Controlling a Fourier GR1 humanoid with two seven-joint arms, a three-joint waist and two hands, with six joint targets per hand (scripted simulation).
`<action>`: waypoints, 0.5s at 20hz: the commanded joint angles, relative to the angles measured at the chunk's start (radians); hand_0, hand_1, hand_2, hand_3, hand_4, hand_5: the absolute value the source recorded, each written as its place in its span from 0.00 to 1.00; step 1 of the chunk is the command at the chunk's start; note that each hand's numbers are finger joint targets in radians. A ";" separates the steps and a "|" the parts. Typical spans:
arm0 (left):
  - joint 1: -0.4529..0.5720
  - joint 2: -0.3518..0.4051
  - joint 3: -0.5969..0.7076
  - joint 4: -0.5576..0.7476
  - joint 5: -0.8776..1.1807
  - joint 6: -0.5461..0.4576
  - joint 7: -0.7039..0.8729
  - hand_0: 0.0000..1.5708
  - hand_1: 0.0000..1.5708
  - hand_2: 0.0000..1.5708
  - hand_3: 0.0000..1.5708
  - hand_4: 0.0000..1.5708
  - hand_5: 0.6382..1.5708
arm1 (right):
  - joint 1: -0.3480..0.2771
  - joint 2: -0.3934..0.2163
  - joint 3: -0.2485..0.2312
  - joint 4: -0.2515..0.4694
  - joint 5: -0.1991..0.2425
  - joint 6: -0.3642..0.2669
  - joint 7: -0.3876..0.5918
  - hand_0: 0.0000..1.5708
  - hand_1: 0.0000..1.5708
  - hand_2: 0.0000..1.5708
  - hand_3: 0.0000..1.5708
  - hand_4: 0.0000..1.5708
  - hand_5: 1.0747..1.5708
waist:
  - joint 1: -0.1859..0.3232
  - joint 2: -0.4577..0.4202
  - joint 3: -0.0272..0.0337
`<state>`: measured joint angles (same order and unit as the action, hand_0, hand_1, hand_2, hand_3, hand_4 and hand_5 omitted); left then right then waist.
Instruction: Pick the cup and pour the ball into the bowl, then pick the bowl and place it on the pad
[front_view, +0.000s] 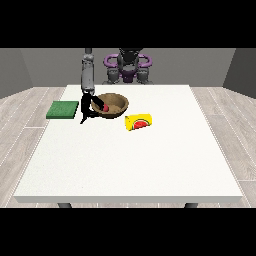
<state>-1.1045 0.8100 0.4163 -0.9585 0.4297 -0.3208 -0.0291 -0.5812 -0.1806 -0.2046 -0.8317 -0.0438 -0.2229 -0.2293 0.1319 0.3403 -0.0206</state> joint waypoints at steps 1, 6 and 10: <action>0.045 0.009 0.017 0.080 -0.020 0.006 -0.031 0.00 0.00 0.00 0.00 0.00 0.97 | -0.030 -0.066 0.056 0.007 0.063 -0.015 0.231 1.00 1.00 1.00 1.00 0.77 0.81 | -0.048 -0.057 0.0178; 0.141 0.051 0.048 0.217 -0.053 -0.044 -0.137 0.00 0.00 0.00 0.00 0.00 0.97 | -0.136 -0.101 0.125 -0.122 0.105 -0.001 0.480 1.00 1.00 1.00 1.00 0.80 0.80 | -0.151 -0.126 0.0171; 0.167 0.135 0.094 0.258 -0.026 -0.095 -0.148 0.00 0.00 0.00 0.00 0.00 0.97 | -0.112 -0.125 0.102 -0.115 0.068 0.078 0.478 1.00 1.00 1.00 1.00 0.80 0.83 | -0.165 -0.103 0.0199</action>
<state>-0.9690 0.8848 0.4783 -0.7544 0.3999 -0.3810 -0.1472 -0.6849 -0.2837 -0.1055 -0.9266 0.0353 -0.1920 0.1921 0.0009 0.2328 -0.0037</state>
